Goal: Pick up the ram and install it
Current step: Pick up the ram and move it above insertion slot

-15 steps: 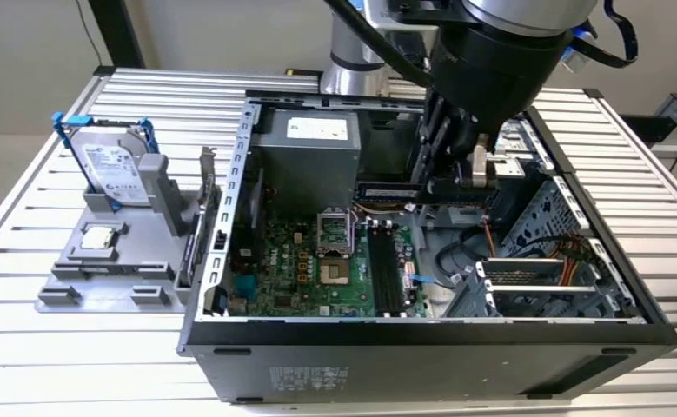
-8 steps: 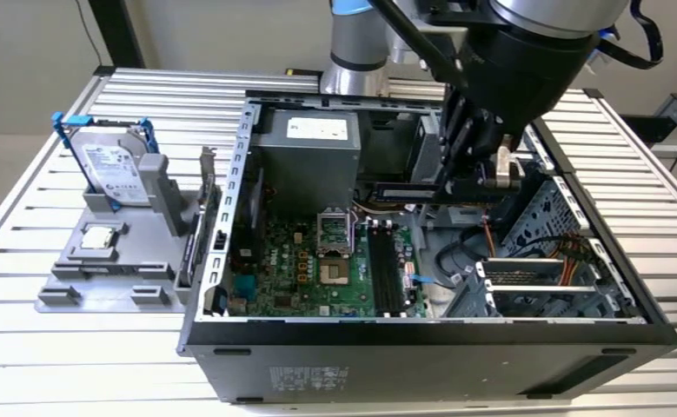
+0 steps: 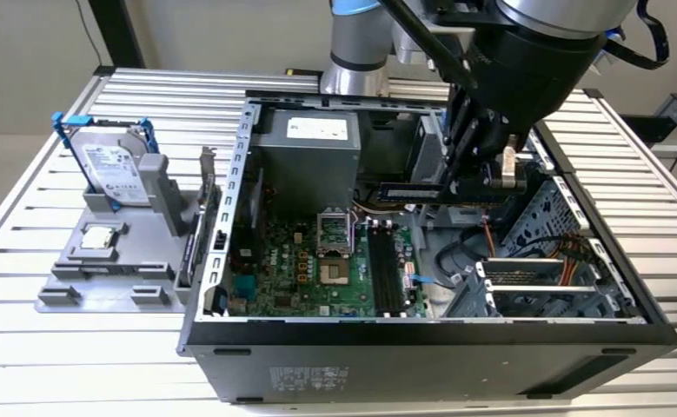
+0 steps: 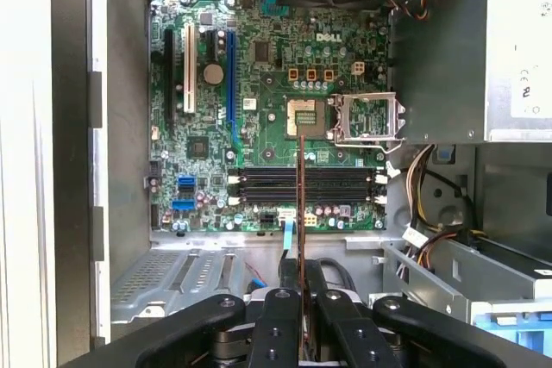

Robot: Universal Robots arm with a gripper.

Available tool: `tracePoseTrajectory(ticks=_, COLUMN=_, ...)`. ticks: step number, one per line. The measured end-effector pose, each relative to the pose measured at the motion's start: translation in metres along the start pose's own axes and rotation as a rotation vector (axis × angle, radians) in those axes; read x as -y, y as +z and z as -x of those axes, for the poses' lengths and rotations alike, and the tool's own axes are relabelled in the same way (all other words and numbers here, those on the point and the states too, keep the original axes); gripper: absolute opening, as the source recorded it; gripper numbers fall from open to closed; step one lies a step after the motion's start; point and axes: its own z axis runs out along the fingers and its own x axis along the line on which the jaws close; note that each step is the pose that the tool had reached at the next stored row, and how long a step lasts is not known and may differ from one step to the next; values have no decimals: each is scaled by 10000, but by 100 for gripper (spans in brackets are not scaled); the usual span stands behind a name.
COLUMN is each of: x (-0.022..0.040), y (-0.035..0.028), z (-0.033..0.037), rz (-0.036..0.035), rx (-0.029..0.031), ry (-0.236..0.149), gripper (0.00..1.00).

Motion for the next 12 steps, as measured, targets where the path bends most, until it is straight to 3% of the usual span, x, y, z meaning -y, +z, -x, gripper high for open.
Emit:
tracePoseTrajectory(ticks=4, x=0, y=2, z=27, rz=-2, rx=1, ry=18, gripper=0)
tracePoseTrajectory(ticks=12, x=-4, y=13, z=197, rz=-5, rx=1, ry=65, gripper=0)
